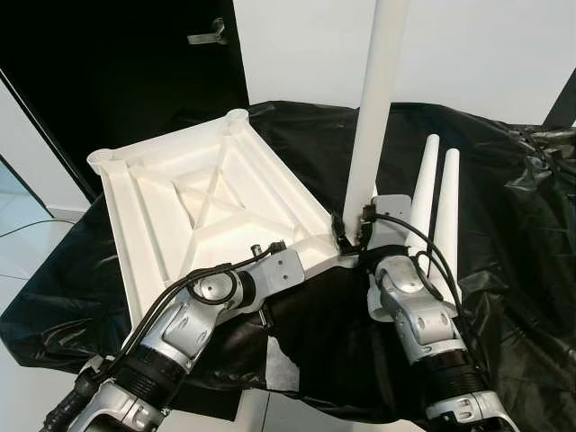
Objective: Building children table
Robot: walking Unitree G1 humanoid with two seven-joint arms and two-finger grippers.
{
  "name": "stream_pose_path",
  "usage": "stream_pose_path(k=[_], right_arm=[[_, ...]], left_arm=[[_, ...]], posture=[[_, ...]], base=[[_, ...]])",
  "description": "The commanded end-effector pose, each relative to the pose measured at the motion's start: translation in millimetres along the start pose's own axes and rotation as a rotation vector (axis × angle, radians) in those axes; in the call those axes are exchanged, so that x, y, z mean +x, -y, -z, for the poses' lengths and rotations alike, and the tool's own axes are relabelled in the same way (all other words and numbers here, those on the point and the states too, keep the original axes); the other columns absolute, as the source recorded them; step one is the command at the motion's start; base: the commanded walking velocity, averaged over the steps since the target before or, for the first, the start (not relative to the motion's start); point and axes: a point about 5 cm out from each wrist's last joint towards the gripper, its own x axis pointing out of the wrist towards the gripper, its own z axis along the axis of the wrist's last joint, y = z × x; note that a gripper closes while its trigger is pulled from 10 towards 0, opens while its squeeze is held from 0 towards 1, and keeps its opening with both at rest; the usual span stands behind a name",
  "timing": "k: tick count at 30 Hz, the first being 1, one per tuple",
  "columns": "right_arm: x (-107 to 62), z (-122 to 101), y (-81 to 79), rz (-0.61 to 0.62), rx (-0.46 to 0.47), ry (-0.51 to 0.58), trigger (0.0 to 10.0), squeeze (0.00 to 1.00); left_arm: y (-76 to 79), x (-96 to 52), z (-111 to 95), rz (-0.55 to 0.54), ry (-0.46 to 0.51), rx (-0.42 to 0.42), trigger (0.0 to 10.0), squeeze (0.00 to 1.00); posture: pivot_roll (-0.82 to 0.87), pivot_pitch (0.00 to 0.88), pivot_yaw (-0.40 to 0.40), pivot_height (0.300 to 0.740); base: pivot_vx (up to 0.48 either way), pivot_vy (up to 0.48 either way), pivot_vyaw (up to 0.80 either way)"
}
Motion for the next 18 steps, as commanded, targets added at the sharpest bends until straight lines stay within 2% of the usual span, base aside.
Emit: stream_pose_path(k=[1, 2, 3, 4, 8, 13, 15, 18], right_arm=[[-3.6, -3.2, 18.4, 0.051, 0.010, 0.025, 10.0, 1.00], [-3.9, -4.1, 19.7, 0.013, 0.014, 0.028, 10.0, 0.95], [-4.0, -5.7, 23.5, -0.080, 0.009, 0.033, 10.0, 0.00], [-4.0, -5.7, 23.5, -0.080, 0.009, 0.033, 10.0, 0.00], [-0.3, -9.7, 28.8, -0.219, -0.058, 0.054, 10.0, 0.00], [4.4, -10.6, 27.4, -0.308, -0.064, 0.048, 10.0, 0.00], [10.7, -12.3, 22.3, -0.438, -0.103, 0.044, 10.0, 0.00], [14.5, -12.1, 19.5, -0.507, -0.129, 0.031, 10.0, 0.00]], left_arm=[[1.5, -2.4, 5.2, 0.009, -0.032, 0.028, 10.0, 0.00], [1.4, -2.4, 5.1, 0.009, -0.033, 0.029, 10.0, 0.00], [1.1, -2.9, 5.0, 0.008, -0.033, 0.030, 10.0, 0.00], [1.1, -2.9, 5.0, 0.008, -0.033, 0.030, 10.0, 0.00], [0.2, -3.2, 5.3, 0.003, -0.033, 0.029, 10.0, 0.00], [0.8, -3.1, 4.9, 0.005, -0.031, 0.029, 10.0, 0.00], [0.8, -3.5, 4.5, 0.008, -0.028, 0.031, 10.0, 0.00], [-0.2, -4.3, 4.7, 0.008, -0.030, 0.035, 10.0, 0.00]], posture=[[0.02, 0.000, 0.038, 0.740], [0.02, 0.000, 0.038, 0.740], [0.02, 0.000, 0.036, 0.740], [0.02, 0.000, 0.036, 0.740], [0.02, 0.000, 0.040, 0.740], [0.02, 0.000, 0.045, 0.740], [0.02, 0.000, 0.050, 0.740], [0.03, 0.000, 0.053, 0.740]], base=[[0.000, 0.000, 0.00], [0.000, 0.000, 0.00], [0.000, 0.000, 0.00], [0.000, 0.000, 0.00], [0.000, 0.000, 0.00], [0.000, 0.000, 0.00], [0.000, 0.000, 0.00], [0.000, 0.000, 0.00]])
